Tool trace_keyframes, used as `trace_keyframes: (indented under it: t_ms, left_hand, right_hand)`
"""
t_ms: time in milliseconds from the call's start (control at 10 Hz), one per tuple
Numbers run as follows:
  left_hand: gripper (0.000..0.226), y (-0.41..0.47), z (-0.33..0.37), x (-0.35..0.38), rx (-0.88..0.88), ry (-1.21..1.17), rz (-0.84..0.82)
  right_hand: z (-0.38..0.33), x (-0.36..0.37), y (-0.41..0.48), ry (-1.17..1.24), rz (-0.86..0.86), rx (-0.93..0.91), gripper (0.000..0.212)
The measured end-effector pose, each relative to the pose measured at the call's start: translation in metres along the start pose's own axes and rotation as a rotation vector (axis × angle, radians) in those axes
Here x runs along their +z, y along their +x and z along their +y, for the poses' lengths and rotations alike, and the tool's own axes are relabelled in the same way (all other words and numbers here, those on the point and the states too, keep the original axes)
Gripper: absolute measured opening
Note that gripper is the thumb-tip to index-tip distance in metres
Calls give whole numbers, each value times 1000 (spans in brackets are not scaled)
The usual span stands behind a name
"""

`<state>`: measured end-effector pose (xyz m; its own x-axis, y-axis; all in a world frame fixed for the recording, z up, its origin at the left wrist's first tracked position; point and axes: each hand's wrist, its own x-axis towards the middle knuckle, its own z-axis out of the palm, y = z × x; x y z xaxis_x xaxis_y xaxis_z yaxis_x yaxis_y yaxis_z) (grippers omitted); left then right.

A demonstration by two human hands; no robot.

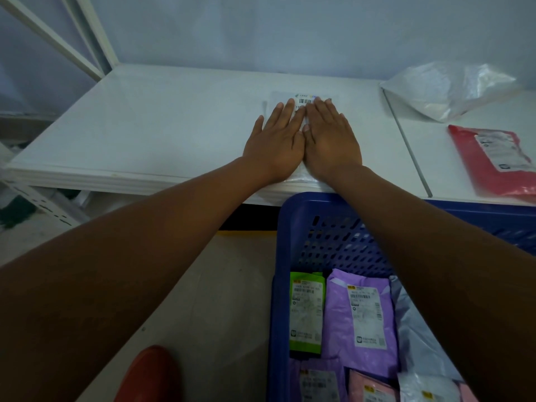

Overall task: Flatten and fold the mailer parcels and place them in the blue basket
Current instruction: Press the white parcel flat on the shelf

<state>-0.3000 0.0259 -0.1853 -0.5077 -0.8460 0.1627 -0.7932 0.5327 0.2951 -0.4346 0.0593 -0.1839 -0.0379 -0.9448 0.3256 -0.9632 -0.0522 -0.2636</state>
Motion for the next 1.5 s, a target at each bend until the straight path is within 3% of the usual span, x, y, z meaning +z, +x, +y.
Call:
trace_keyframes:
  t_ms: [1500]
  left_hand:
    - [55,0,1,-2,-25,-11,-52]
  right_hand:
    - [0,-1,1,-44,-48,5,55]
